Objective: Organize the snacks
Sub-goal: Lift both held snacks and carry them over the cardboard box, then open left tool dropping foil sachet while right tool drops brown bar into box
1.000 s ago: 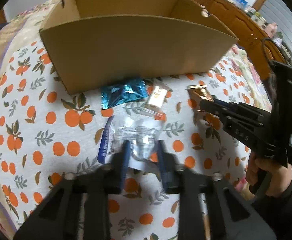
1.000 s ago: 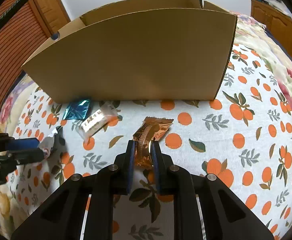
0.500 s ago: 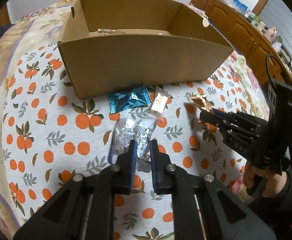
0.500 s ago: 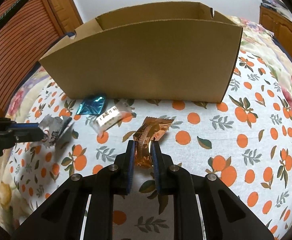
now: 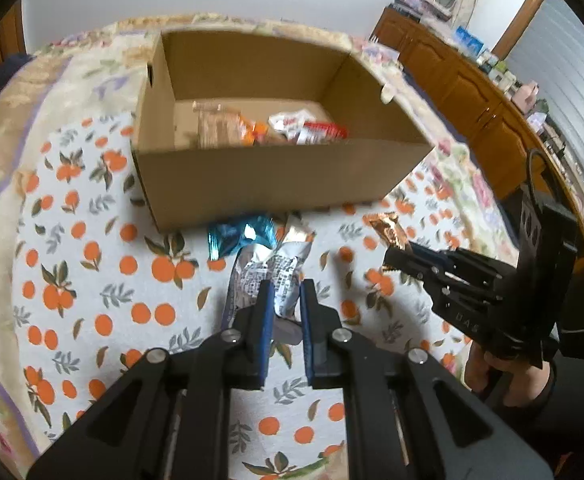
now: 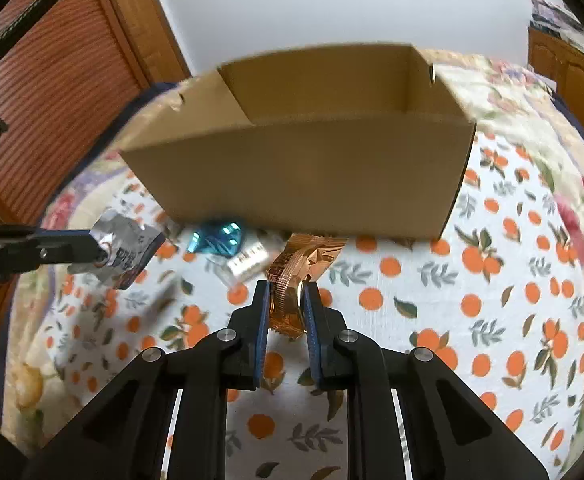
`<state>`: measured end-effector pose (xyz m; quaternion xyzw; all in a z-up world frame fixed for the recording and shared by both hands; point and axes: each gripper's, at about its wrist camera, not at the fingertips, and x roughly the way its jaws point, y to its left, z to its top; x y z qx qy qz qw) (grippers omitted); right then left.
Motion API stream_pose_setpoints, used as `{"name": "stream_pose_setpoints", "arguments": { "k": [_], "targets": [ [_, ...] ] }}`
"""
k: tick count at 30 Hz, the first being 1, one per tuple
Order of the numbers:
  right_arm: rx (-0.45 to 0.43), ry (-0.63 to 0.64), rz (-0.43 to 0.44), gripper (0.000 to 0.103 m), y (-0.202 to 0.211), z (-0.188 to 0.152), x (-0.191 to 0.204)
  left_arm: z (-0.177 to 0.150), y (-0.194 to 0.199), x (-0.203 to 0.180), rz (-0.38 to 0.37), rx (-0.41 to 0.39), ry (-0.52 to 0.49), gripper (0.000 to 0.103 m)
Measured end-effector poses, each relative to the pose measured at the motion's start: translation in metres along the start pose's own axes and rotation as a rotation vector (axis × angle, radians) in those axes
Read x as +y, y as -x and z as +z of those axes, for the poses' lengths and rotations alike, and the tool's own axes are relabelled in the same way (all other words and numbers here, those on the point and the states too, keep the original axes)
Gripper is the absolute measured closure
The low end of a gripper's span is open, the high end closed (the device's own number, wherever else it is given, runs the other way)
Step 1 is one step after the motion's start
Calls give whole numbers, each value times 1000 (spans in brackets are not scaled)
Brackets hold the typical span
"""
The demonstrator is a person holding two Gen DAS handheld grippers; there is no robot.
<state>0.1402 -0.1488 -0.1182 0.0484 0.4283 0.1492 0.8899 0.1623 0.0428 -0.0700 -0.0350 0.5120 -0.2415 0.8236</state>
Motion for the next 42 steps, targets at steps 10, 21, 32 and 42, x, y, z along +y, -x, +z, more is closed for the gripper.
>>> {"name": "stream_pose_setpoints", "arguments": {
  "k": [10, 21, 32, 42],
  "targets": [
    [-112, 48, 37, 88, 57, 51, -1, 60, 57, -28, -3, -150, -45, 94],
    [-161, 135, 5, 88, 47, 121, -7, 124, 30, -27, 70, -183, -63, 94],
    [-109, 115, 4, 88, -5, 136, -25, 139, -32, 0, 103, -148, -22, 94],
    [-63, 97, -10, 88, -36, 134, -36, 142, -56, 11, 126, -133, -6, 94]
  ]
}}
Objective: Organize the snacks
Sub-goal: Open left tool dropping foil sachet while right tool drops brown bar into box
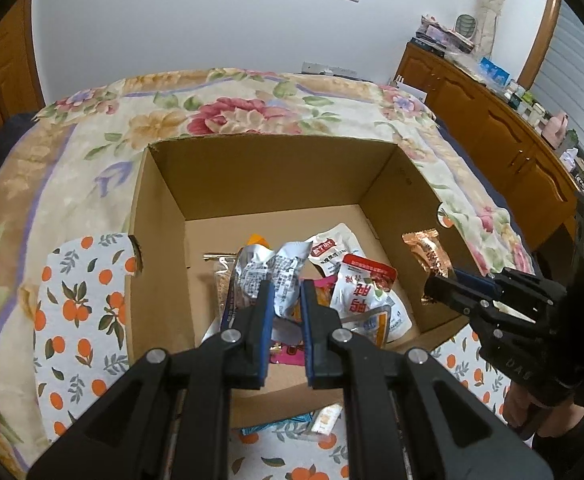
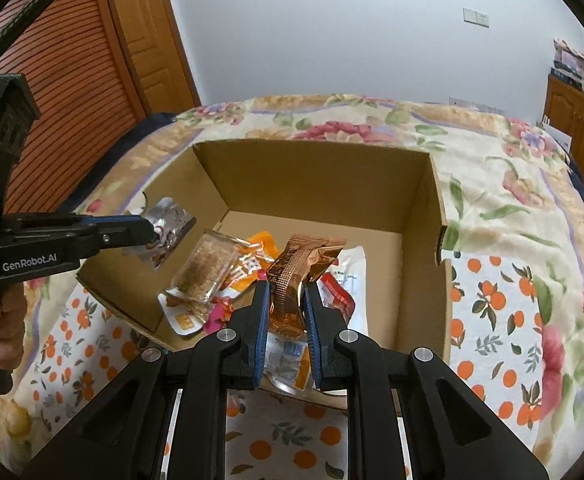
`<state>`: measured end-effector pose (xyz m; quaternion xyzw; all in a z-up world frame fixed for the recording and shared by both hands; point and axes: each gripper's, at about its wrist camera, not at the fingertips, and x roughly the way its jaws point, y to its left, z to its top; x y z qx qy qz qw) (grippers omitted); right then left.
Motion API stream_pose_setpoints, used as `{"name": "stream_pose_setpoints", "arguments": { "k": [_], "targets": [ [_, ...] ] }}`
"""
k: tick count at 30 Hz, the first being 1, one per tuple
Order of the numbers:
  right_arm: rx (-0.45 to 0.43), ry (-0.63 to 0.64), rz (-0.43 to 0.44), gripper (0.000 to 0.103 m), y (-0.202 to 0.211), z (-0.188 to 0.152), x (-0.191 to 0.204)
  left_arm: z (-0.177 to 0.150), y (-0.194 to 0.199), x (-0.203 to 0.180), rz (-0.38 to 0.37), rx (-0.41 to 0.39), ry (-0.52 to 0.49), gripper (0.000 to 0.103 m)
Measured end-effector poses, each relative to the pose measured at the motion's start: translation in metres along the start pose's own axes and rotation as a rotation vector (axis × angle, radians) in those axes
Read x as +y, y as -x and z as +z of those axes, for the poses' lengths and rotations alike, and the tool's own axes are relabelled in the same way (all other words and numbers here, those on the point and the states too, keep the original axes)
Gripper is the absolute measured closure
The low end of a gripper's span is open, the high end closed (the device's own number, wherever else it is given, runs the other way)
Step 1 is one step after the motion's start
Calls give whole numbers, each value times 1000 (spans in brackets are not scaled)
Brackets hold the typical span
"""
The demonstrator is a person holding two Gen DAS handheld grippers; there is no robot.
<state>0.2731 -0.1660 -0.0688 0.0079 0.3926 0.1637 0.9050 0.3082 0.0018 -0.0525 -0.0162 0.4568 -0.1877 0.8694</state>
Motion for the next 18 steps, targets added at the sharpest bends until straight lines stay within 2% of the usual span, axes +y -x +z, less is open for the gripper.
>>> {"name": "stream_pose_setpoints", "arguments": {
  "k": [11, 14, 16, 18],
  "targets": [
    [44, -17, -14, 85, -19, -3, -2, -6, -19, -4, 37, 27, 2, 93],
    [38, -20, -23, 74, -20, -2, -3, -7, -17, -8, 60, 21, -17, 91],
    [29, -28, -21, 59, -18, -1, -4, -6, -14, -8, 64, 10, -11, 89],
    [13, -28, -21, 59, -13, 0, -4, -5, -10, -8, 62, 2, -4, 73]
  ]
}}
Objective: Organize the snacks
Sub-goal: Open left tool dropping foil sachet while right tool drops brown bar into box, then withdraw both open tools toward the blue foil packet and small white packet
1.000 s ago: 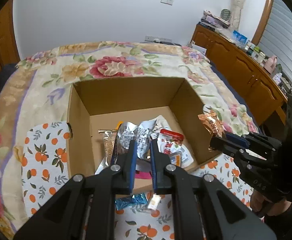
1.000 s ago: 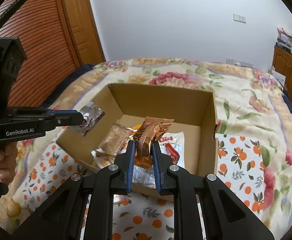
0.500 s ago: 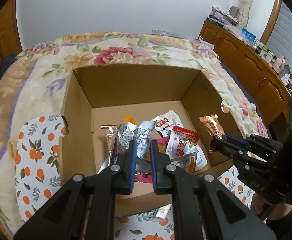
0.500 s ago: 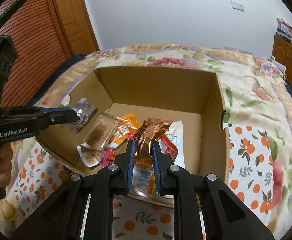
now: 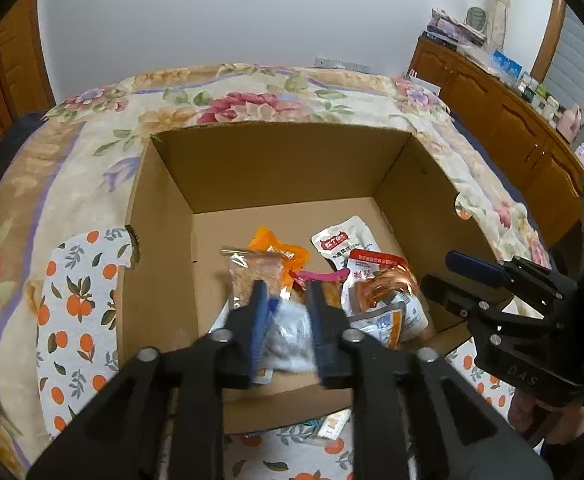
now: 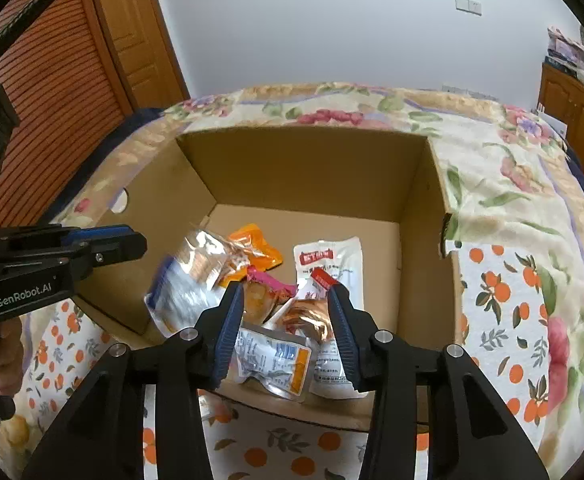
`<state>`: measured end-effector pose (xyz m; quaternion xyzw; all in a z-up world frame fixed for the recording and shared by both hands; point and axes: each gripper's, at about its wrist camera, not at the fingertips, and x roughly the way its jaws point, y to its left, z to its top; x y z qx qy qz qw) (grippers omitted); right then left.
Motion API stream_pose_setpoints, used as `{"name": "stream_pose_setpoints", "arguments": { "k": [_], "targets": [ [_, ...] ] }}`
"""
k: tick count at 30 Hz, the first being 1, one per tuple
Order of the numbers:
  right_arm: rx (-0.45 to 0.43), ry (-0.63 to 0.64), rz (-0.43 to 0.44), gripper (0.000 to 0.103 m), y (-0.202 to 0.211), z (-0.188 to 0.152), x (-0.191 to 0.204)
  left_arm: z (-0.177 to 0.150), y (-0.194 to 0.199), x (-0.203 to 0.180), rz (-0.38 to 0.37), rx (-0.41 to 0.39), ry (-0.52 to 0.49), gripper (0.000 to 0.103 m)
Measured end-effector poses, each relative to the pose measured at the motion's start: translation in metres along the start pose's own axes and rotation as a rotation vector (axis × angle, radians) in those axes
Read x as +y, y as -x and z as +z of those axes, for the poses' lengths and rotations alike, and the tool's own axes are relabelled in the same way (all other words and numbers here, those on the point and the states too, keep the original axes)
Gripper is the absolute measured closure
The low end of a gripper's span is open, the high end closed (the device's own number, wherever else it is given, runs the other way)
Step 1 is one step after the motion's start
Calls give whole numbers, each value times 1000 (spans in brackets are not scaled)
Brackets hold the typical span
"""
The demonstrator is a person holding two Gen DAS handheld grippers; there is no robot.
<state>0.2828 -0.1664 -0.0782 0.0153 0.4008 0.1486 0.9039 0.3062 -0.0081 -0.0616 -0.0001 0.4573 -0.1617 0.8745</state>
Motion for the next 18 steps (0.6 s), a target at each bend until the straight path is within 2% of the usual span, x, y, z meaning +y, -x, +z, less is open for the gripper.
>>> {"name": "stream_pose_setpoints", "arguments": {
  "k": [2, 5, 7, 11, 14, 16, 17, 18],
  "targets": [
    [-15, 4, -1, 59, 6, 1, 1, -1, 7, -1, 8, -19, -6, 65],
    [-45, 3, 3, 59, 23, -2, 3, -5, 21, -4, 22, -33, -23, 63],
    [-63, -13, 14, 59, 35, -7, 6, -9, 31, -3, 20, -39, -18, 55],
    [-86, -37, 32, 53, 58, -23, 13, -27, 57, -1, 21, -54, -5, 55],
    [-97, -36, 30, 45, 71, -40, 24, -46, 72, 0, 33, -53, -16, 52],
    [-97, -48, 38, 34, 76, -55, 31, -57, 80, 2, 31, -60, -10, 42],
    [-97, -54, 40, 34, 78, -62, 34, -64, 83, 3, 21, -67, -1, 22],
    [-94, -58, 39, 32, 77, -70, 38, -72, 87, 6, 7, -80, 11, 8]
  ]
}}
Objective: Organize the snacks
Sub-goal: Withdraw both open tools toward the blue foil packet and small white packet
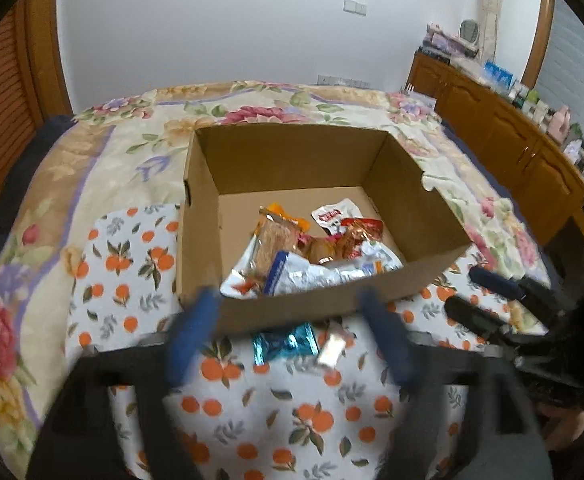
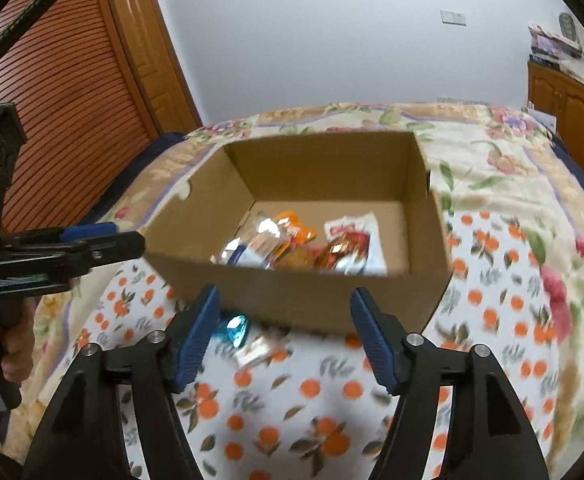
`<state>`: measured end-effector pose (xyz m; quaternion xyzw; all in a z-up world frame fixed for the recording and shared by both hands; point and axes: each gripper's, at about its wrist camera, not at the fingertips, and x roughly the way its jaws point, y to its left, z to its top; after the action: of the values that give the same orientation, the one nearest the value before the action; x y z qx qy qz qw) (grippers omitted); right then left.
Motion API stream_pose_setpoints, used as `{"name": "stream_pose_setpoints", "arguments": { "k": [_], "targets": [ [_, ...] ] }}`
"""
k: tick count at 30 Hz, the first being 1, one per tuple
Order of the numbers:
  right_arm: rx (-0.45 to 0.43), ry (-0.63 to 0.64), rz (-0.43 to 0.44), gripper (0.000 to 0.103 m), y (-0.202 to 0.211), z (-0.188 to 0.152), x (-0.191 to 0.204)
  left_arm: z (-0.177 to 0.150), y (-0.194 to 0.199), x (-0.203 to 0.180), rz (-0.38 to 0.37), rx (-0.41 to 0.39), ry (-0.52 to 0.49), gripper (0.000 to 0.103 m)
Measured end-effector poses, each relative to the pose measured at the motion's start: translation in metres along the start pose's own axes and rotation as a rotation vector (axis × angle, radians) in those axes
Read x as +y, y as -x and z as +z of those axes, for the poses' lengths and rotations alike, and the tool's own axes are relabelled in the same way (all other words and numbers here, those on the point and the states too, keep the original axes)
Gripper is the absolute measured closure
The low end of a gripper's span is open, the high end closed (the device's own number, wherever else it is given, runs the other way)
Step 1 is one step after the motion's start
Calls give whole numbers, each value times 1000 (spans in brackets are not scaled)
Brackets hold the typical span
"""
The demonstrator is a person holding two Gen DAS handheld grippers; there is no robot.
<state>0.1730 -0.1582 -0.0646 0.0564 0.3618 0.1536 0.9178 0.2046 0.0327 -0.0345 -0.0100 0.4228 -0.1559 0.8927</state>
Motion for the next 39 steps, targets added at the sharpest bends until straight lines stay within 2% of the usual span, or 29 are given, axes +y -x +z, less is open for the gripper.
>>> {"name": "stream_pose_setpoints", "arguments": {
  "k": [7, 12, 16, 20, 22, 25, 34, 39],
  "targets": [
    [49, -14, -17, 16, -15, -41, 16, -30, 14, 12, -21, -39, 44, 4],
    [91, -31, -34, 15, -39, -53, 16, -45, 16, 20, -4, -81, 47, 4],
    [117, -58, -32, 16, -57, -57, 16, -58, 1, 29, -4, -70, 67, 4],
    [122, -58, -37, 30, -70, -61, 19, -69, -11, 31, 37, -88, 45, 4],
    [136, -55, -33, 43, -79, -63, 21, -72, -15, 32, 60, -96, 35, 4],
    [168, -41, -38, 54, -94, -67, 25, -75, -20, 35, 66, -88, 41, 4],
    [185, -49, -28, 54, -110, -65, 31, -78, -31, 46, 43, -65, 93, 4],
    [196, -60, -29, 54, -119, -63, 37, -80, -39, 47, 53, -45, 90, 4]
  ]
}}
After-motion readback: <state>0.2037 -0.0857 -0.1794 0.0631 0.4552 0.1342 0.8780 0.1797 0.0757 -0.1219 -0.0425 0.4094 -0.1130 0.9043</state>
